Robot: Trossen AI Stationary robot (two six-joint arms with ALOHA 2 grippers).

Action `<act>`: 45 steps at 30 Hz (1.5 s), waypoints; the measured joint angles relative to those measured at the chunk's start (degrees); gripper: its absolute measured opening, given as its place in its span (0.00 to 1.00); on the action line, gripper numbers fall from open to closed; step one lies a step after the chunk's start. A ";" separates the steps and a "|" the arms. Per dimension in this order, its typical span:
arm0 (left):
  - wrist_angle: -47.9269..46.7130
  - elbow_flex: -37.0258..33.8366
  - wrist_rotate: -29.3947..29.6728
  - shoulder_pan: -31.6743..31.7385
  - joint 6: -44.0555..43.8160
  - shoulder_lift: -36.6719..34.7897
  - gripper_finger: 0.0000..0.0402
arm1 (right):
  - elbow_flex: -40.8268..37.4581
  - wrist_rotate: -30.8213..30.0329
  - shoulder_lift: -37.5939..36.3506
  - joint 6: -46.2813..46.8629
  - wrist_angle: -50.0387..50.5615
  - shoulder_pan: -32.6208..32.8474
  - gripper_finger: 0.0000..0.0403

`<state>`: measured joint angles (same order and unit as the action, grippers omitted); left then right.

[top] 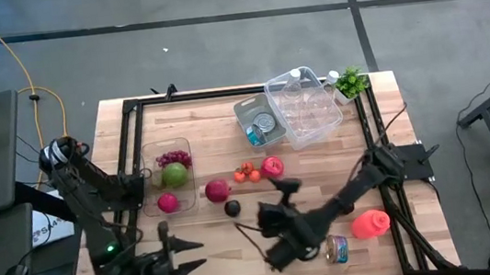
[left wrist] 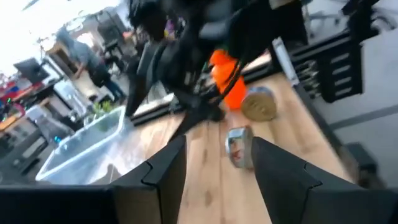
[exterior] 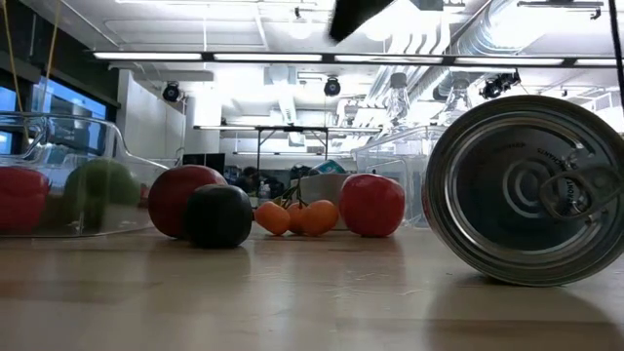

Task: Pick & Place Food Item
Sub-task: Put the orange tangerine into the left transparent bin

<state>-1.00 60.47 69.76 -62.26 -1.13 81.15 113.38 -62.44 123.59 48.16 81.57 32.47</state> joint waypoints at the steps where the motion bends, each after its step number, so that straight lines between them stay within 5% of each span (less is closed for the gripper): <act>1: -1.09 0.00 -0.82 1.02 -0.73 -0.01 0.42 | 0.03 -0.11 -0.23 4.72 3.54 1.05 0.99; 3: -3.72 0.00 -3.67 3.34 -2.10 -0.01 0.42 | -0.01 -0.55 -0.35 12.87 8.54 3.28 0.99; 11: -14.11 -0.02 -25.26 13.78 -6.11 -0.05 0.42 | -5.71 -1.15 -5.29 20.15 8.31 12.20 0.99; 21: -29.24 -0.04 -26.20 23.06 -8.40 -0.08 0.42 | -21.75 -4.23 -16.03 39.42 8.37 19.93 0.99; 27: -29.27 -0.04 -23.61 29.28 3.01 -0.08 0.42 | -28.49 -5.03 -17.92 47.04 8.34 21.33 0.99; 32: -28.99 -0.04 -27.36 34.53 1.45 0.32 0.42 | -30.77 -4.59 -17.99 49.12 8.16 20.56 0.99; 35: -28.24 -0.04 -35.67 38.95 2.49 0.32 0.42 | -30.95 -5.39 -17.99 49.56 8.15 19.98 0.99; 40: -18.62 -1.52 -58.63 47.68 8.10 0.30 0.42 | -30.95 -6.86 -17.99 49.56 8.10 20.04 0.99; 45: -9.28 -6.61 -60.08 54.01 10.32 0.31 0.42 | -30.95 -6.59 -17.99 49.53 8.03 20.02 0.99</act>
<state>-10.28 53.86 9.68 -8.25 9.19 81.47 82.43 -69.03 105.60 97.68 89.60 52.49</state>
